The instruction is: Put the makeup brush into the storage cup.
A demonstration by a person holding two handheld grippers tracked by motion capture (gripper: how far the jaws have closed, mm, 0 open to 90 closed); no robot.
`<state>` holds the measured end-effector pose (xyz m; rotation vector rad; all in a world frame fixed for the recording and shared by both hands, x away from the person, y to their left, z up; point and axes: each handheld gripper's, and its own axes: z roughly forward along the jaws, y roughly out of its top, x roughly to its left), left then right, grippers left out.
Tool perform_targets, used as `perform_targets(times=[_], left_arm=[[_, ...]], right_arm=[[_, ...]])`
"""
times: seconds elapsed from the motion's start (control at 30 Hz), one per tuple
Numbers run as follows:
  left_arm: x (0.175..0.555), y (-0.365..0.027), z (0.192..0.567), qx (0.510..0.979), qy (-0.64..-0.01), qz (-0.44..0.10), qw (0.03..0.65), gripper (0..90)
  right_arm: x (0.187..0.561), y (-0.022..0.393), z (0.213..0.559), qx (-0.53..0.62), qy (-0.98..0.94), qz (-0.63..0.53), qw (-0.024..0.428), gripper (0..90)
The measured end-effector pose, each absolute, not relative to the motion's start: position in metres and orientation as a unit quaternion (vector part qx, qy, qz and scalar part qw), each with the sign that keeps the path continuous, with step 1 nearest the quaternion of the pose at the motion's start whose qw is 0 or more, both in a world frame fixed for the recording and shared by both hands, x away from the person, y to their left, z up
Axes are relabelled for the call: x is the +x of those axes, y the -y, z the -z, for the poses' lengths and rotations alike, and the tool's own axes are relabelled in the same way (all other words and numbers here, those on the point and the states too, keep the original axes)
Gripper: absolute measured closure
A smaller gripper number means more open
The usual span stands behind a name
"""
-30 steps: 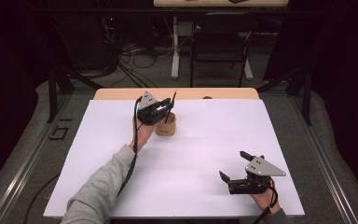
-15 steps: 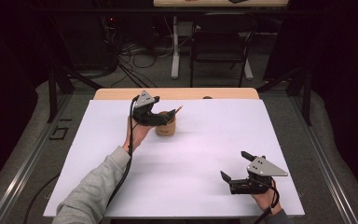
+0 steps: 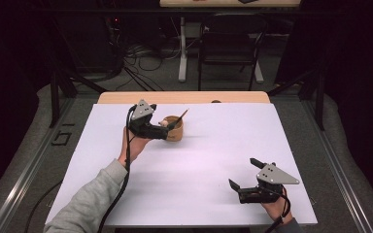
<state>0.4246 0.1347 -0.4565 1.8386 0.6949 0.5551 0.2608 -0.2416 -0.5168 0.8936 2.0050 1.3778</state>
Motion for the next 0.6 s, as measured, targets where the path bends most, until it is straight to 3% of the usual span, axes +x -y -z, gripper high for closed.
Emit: perform_targets(times=[0.6], left_arm=[[0.374,-0.163,0.46,0.768,-0.277,-0.253,0.519,0.0]], right_arm=[[0.257,0.243,0.516,0.336,-0.745,-0.509,0.271,0.0]])
